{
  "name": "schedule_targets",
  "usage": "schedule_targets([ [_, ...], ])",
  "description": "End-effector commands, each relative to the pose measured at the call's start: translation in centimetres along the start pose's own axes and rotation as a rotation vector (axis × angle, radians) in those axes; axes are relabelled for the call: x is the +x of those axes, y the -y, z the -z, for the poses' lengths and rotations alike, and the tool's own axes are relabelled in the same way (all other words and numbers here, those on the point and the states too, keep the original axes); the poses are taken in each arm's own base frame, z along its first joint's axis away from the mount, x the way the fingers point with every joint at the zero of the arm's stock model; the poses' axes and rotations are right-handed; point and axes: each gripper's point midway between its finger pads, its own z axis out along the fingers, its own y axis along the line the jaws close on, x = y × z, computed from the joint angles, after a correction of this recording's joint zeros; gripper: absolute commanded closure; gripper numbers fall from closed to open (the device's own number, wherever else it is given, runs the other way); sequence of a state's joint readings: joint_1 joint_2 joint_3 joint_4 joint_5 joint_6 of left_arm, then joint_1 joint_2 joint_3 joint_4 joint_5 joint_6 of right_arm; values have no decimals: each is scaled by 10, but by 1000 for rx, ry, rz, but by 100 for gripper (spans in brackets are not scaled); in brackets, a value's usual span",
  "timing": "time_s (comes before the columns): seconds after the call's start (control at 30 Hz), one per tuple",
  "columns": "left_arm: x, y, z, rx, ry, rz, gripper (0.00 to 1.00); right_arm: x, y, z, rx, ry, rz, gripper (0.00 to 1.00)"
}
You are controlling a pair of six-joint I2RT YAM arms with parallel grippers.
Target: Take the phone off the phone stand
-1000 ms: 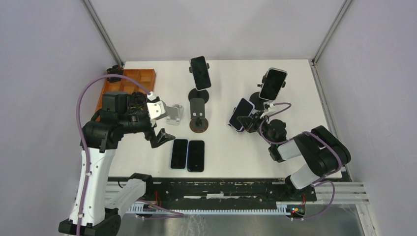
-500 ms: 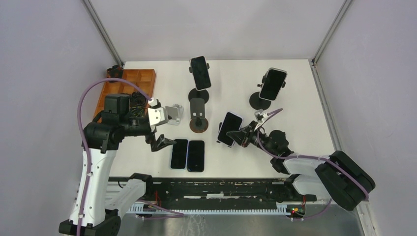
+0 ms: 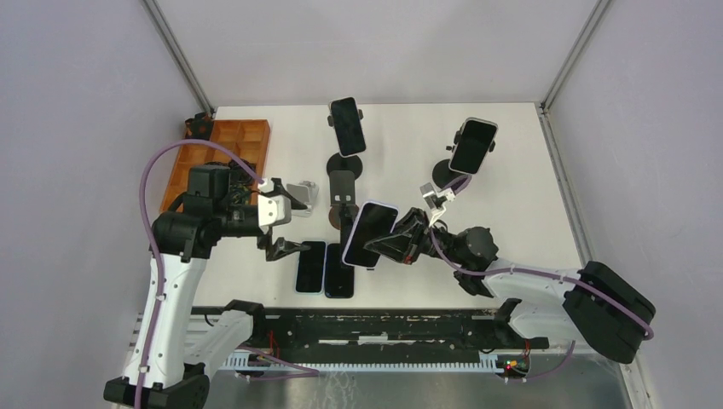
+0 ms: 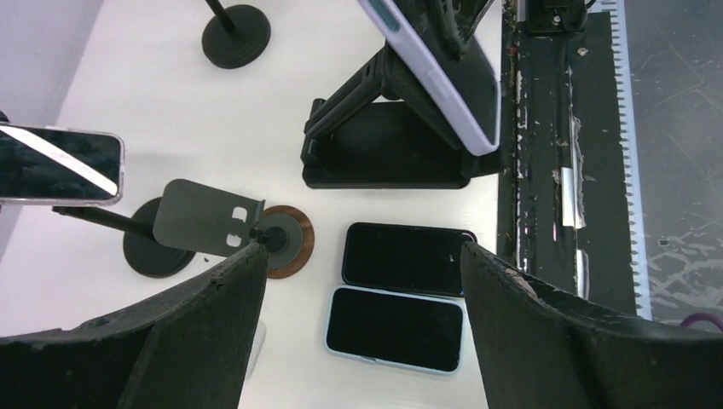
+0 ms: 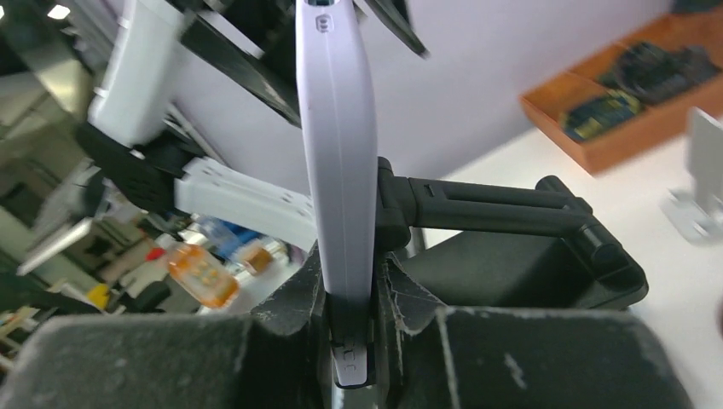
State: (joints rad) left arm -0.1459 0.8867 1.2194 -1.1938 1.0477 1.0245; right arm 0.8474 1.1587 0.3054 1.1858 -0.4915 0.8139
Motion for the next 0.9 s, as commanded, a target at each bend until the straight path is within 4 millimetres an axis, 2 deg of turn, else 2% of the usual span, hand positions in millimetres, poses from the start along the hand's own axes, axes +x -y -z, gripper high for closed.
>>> schedule_targets([
  [0.0,-17,-5,1,-6,62,-134,13,-73,-85,-23,-335,226,34,100],
  [0.13,-18,-3,1,-5,69,-149,14,-78,-109,-44,-449,229,-4,100],
  [0.27,-19,-2,2,-8,69,-164,14,-73,-118,-65,-494,204,-23,100],
  [0.47,-18,2,3,9,62,-200,22,-68,-129,-84,-539,192,-54,100],
  [0.6,-15,3,3,12,55,-224,36,-67,-132,-92,-552,189,-71,100],
  [0.87,2,12,7,32,-14,-359,66,-65,-127,-93,-532,184,-110,100],
])
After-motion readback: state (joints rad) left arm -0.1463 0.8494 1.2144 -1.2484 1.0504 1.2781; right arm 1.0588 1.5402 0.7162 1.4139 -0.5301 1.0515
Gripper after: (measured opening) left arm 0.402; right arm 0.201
